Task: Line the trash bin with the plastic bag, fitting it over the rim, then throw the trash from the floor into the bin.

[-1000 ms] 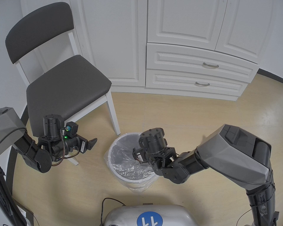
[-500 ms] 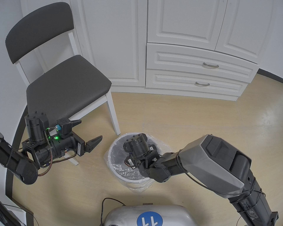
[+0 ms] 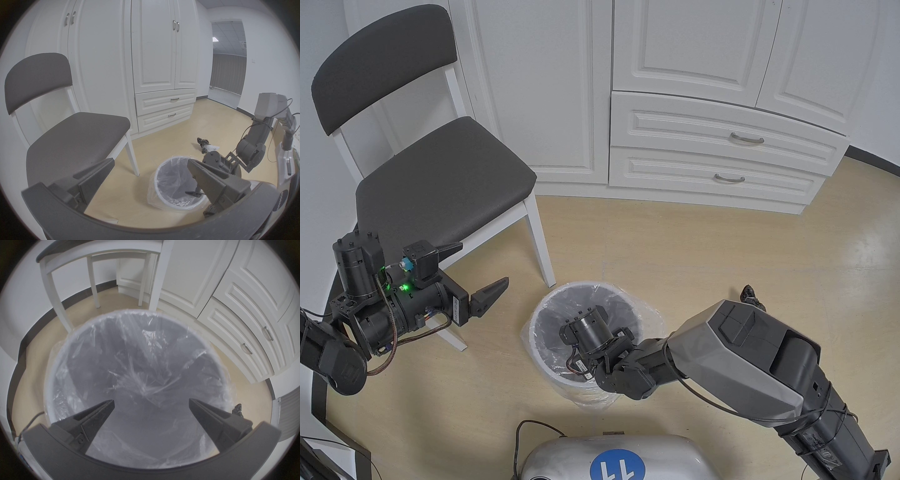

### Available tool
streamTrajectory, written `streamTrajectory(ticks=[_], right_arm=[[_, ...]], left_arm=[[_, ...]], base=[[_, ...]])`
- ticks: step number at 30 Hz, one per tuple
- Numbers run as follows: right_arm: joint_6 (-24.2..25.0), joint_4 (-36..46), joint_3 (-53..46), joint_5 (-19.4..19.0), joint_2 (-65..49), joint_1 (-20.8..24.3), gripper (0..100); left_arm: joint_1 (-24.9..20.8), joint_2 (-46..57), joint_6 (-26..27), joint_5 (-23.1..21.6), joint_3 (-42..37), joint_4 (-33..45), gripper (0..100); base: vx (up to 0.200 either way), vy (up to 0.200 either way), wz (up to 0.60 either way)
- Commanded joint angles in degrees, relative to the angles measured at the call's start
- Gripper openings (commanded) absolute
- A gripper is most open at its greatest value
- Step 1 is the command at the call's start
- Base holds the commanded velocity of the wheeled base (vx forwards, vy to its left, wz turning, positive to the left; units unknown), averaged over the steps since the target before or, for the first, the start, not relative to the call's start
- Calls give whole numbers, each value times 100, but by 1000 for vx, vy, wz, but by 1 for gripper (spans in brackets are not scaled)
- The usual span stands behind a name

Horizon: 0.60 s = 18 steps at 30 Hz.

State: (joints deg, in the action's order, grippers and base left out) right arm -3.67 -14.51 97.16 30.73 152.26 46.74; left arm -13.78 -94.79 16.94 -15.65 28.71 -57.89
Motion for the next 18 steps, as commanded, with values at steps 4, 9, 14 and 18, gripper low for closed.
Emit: streamTrajectory(ticks=[4, 9, 14, 18], right_arm=[[-2, -35, -654, 3, -425, 266, 100], [7, -35, -646, 12, -443, 274, 100], [-2, -70, -514, 126, -452, 239, 100], [-20, -70, -373, 170, -399, 160, 100]], left_arm=[[33, 5, 11, 1, 3, -3, 100], [50, 5, 2, 10, 12, -3, 100], [129, 14, 11, 1, 30, -11, 100], [138, 14, 11, 1, 30, -11, 100]], base=[[0, 0, 0], [0, 0, 0], [0, 0, 0], [0, 0, 0]])
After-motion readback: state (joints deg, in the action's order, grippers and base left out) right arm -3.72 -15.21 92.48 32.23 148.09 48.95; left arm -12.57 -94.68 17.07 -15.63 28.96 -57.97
